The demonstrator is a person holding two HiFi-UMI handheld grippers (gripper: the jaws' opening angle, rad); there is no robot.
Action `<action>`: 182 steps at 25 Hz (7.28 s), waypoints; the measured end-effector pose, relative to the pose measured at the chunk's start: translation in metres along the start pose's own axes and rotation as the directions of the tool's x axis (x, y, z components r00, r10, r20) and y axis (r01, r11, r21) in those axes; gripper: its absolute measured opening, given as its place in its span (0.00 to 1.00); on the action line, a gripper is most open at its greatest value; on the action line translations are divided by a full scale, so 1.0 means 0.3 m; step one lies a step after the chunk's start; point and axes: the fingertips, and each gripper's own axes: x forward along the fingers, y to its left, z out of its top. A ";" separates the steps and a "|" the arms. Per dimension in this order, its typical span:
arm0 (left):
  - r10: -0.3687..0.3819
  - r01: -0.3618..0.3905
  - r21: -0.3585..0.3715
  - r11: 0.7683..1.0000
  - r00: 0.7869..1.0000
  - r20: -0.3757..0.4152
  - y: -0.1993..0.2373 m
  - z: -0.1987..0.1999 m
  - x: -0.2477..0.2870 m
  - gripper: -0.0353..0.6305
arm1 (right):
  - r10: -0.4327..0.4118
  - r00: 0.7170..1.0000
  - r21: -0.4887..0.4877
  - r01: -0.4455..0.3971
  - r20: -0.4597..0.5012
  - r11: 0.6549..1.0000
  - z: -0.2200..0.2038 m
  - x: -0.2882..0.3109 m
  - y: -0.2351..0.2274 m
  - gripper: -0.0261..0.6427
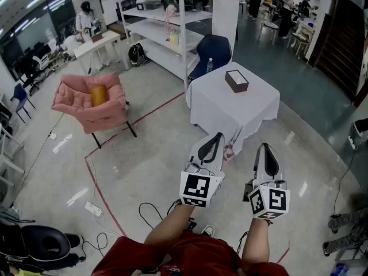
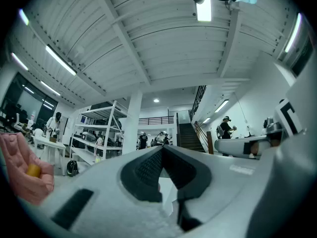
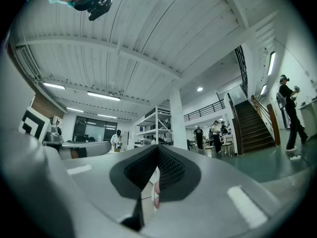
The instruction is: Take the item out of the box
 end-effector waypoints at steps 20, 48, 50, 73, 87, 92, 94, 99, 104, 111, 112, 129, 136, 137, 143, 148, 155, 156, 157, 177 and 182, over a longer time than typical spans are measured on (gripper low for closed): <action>-0.034 0.034 0.004 0.999 0.999 -0.013 -0.217 -0.033 0.111 0.05 | 0.028 1.000 0.072 -0.028 0.010 0.997 -0.002 -0.049 -0.182 0.04; 0.003 -0.004 -0.063 0.998 1.000 -0.015 -0.230 -0.166 0.328 0.05 | 0.076 0.996 0.118 -0.071 -0.043 0.990 -0.129 0.108 -0.361 0.04; -0.001 0.000 -0.063 0.998 1.000 -0.011 -0.202 -0.172 0.354 0.05 | 0.075 0.996 0.114 -0.070 -0.044 0.991 -0.138 0.145 -0.362 0.04; -0.015 0.014 -0.076 0.997 1.000 -0.019 0.390 -0.258 0.938 0.05 | 0.044 0.998 0.060 -0.041 -0.054 0.997 -0.244 0.976 -0.343 0.04; -0.010 0.010 -0.066 0.998 1.000 -0.011 0.696 -0.274 1.168 0.05 | 0.048 0.997 0.008 -0.048 -0.067 0.999 -0.281 1.349 -0.276 0.04; -0.018 0.018 -0.059 0.998 1.000 -0.008 0.724 -0.290 1.214 0.05 | 0.041 0.997 0.002 -0.041 -0.073 0.999 -0.305 1.401 -0.292 0.04; -0.022 0.022 -0.051 0.998 1.000 -0.004 0.723 -0.301 1.241 0.05 | 0.037 0.997 0.006 -0.037 -0.069 0.999 -0.315 1.417 -0.313 0.04; -0.045 0.045 -0.034 0.998 0.999 -0.021 0.683 -0.345 1.330 0.05 | 0.025 0.998 0.028 -0.023 -0.057 0.999 -0.343 1.461 -0.404 0.04; -0.061 0.061 -0.012 0.998 0.998 -0.020 0.648 -0.369 1.480 0.05 | 0.020 0.999 0.044 -0.018 -0.039 0.999 -0.351 1.550 -0.530 0.04; -0.072 0.072 0.006 0.997 0.997 -0.023 0.605 -0.395 1.757 0.05 | 0.010 1.000 0.066 -0.008 -0.024 0.998 -0.348 1.725 -0.753 0.04; -0.072 0.072 0.008 0.997 0.997 -0.023 0.602 -0.402 1.799 0.05 | 0.008 1.000 0.069 -0.007 -0.022 0.998 -0.350 1.752 -0.784 0.04; -0.077 0.079 0.046 0.996 0.996 -0.047 0.463 -0.503 2.346 0.05 | -0.004 1.000 0.137 0.007 -0.024 0.990 -0.394 2.045 -1.280 0.04; -0.054 0.057 0.054 0.997 0.997 -0.048 0.436 -0.549 2.517 0.05 | 0.020 0.999 0.151 -0.016 -0.025 0.988 -0.417 2.156 -1.425 0.04; -0.050 0.053 0.058 0.997 0.997 -0.051 0.436 -0.557 2.531 0.05 | 0.025 0.999 0.153 -0.020 -0.025 0.988 -0.420 2.167 -1.438 0.04; -0.030 0.034 0.081 0.996 0.998 -0.051 0.413 -0.560 2.596 0.05 | 0.042 0.999 0.177 -0.038 -0.021 0.983 -0.420 2.199 -1.507 0.04; -0.018 0.025 0.091 0.996 0.997 -0.076 0.435 -0.595 2.604 0.05 | 0.058 0.998 0.193 -0.050 -0.035 0.980 -0.463 2.225 -1.499 0.04; -0.026 0.033 0.076 0.997 0.996 -0.090 0.534 -0.662 2.670 0.05 | 0.055 0.997 0.176 -0.045 -0.055 0.983 -0.524 2.333 -1.478 0.04; -0.031 0.038 0.077 0.996 0.996 -0.083 0.551 -0.666 2.687 0.05 | 0.051 0.997 0.171 -0.040 -0.058 0.984 -0.533 2.354 -1.477 0.04; -0.037 0.043 0.081 0.996 0.997 -0.074 0.569 -0.669 2.704 0.05 | 0.046 0.997 0.166 -0.035 -0.062 0.986 -0.541 2.374 -1.475 0.04; -0.097 0.109 0.047 0.993 0.973 -0.208 0.875 -0.916 2.961 0.05 | -0.028 0.990 0.156 0.049 -0.136 0.986 -0.721 2.755 -1.460 0.04; -0.131 0.148 0.050 0.988 0.957 -0.260 0.927 -1.023 3.027 0.05 | -0.052 0.985 0.151 0.077 -0.166 0.986 -0.781 2.833 -1.484 0.04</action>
